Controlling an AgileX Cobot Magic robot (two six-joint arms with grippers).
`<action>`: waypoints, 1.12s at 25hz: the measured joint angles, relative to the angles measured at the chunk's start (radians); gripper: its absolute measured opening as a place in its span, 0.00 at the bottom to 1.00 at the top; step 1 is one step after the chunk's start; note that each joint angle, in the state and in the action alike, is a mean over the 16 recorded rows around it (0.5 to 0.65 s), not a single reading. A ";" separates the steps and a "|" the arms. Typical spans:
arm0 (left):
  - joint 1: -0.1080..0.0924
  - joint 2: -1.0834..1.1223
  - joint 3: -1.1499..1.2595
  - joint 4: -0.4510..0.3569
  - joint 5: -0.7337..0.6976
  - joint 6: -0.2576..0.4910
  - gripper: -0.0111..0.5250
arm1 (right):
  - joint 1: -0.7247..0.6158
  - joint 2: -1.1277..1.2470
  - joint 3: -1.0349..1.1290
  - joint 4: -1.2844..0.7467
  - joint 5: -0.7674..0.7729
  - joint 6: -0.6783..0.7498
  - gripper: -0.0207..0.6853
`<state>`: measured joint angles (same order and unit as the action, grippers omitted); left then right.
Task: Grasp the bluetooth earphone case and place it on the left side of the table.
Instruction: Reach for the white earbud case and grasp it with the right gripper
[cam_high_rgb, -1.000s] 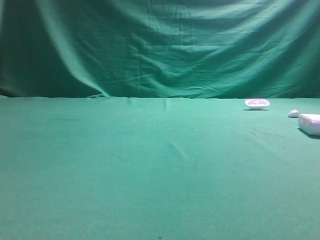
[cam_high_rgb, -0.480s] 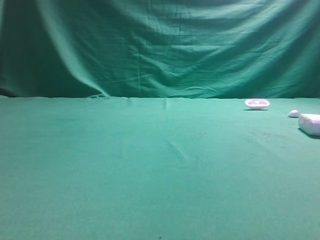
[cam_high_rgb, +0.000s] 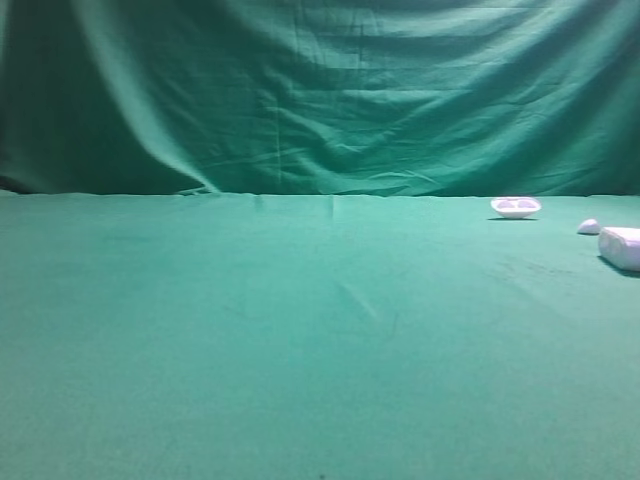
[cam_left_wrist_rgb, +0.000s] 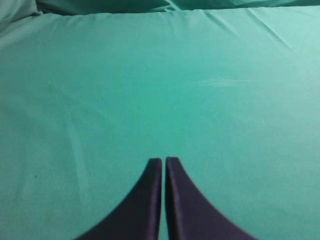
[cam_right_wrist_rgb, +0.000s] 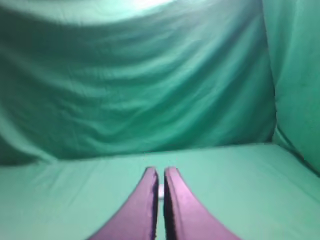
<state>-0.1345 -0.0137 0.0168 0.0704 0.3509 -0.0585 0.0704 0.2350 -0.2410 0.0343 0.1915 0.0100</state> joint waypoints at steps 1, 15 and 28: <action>0.000 0.000 0.000 0.000 0.000 0.000 0.02 | 0.000 0.042 -0.035 0.001 0.047 -0.008 0.03; 0.000 0.000 0.000 0.000 0.000 0.000 0.02 | 0.080 0.749 -0.432 0.003 0.532 -0.087 0.04; 0.000 0.000 0.000 0.000 0.000 0.000 0.02 | 0.149 1.228 -0.591 -0.007 0.406 -0.074 0.60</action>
<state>-0.1345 -0.0137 0.0168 0.0704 0.3509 -0.0585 0.2196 1.4626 -0.8315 0.0270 0.5971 -0.0639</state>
